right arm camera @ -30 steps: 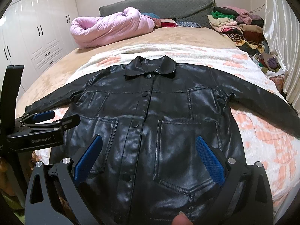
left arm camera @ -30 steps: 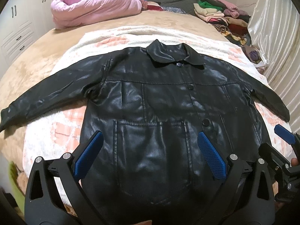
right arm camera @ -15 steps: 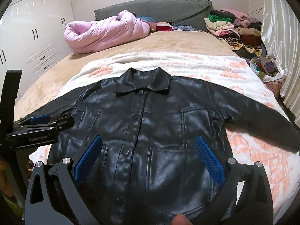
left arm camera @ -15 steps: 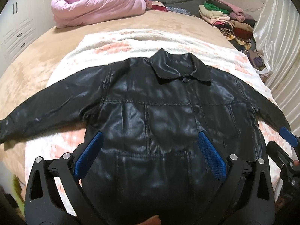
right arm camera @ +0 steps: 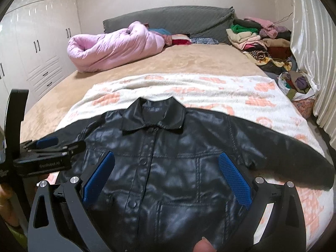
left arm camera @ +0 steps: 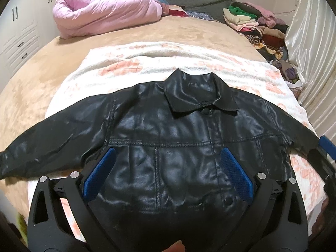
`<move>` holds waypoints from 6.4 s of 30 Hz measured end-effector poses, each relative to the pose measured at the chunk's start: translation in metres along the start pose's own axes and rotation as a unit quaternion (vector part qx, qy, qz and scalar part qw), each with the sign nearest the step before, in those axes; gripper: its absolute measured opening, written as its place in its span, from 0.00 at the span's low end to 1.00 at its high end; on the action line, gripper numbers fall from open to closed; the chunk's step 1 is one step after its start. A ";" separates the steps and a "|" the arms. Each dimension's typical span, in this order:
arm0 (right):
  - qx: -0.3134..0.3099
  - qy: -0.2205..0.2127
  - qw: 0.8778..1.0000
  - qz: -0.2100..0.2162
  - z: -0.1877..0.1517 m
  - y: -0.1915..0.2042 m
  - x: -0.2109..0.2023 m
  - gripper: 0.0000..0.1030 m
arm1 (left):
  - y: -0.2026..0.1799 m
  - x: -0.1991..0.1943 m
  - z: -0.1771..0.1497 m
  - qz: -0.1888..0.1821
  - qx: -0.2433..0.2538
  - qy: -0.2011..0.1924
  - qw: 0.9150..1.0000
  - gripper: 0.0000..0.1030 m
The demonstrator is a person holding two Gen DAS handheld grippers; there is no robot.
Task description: Fold large clothes
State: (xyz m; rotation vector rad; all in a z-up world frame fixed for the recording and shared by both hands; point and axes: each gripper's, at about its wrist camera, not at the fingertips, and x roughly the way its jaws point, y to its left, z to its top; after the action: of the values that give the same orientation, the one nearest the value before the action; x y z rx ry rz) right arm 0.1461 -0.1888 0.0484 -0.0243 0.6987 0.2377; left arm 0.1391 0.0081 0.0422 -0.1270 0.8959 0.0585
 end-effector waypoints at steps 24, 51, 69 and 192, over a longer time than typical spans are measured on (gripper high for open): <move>0.137 -0.007 0.984 -0.117 0.004 -0.144 0.042 0.96 | -0.065 0.058 0.025 -0.053 0.049 0.028 0.997 0.91; 0.458 -0.004 0.847 -0.271 -0.118 -0.351 0.025 0.96 | -0.098 0.133 0.022 -0.026 0.065 0.076 0.995 0.91; 0.546 -0.109 0.815 -0.160 -0.126 -0.417 0.025 0.12 | -0.089 0.131 0.033 -0.061 0.059 0.070 0.994 0.91; 0.069 0.104 0.990 -0.059 -0.019 -0.116 0.194 0.47 | 0.122 0.113 -0.012 -0.188 -0.079 0.038 0.978 0.04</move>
State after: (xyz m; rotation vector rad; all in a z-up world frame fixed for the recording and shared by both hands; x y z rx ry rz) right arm 0.3035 -0.2628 -0.0965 0.0430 0.9172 0.0737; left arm 0.1880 0.1274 -0.0641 -0.4487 0.9303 -0.2298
